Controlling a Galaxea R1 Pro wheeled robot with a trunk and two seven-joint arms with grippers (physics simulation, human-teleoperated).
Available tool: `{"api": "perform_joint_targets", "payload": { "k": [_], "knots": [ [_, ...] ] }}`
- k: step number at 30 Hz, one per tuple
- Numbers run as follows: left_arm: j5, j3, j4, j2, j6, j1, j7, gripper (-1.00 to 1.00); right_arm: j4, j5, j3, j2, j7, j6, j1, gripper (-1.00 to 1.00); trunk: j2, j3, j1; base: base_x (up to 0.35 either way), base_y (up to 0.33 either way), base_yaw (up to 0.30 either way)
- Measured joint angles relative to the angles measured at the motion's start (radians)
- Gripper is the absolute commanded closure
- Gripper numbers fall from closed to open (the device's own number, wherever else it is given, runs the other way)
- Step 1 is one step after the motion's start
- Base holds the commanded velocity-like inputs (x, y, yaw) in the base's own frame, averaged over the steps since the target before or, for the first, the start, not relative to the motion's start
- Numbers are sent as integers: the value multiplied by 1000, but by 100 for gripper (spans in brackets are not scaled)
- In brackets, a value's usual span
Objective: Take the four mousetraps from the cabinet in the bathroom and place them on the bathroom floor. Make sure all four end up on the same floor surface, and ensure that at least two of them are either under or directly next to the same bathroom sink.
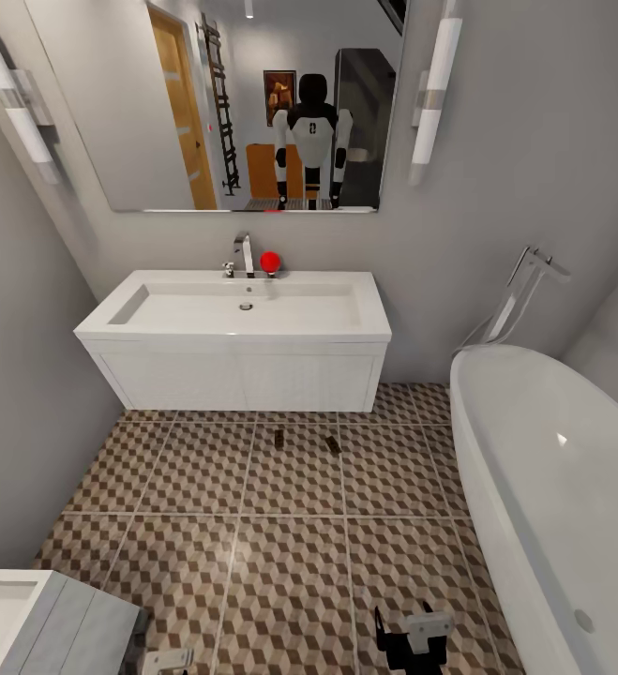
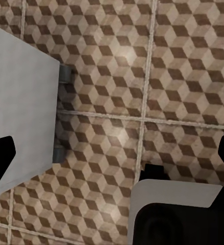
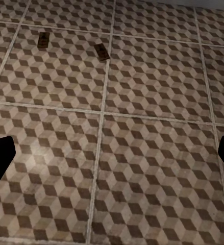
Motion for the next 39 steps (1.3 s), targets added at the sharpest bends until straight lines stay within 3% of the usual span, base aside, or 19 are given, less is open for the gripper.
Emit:
{"api": "perform_joint_targets", "payload": {
  "k": [39],
  "knots": [
    [0,0,3,0,0,0,0,-100,0,0,0,-1,0,-3,0,-100,0,55,0,0,0,0]
  ]
}}
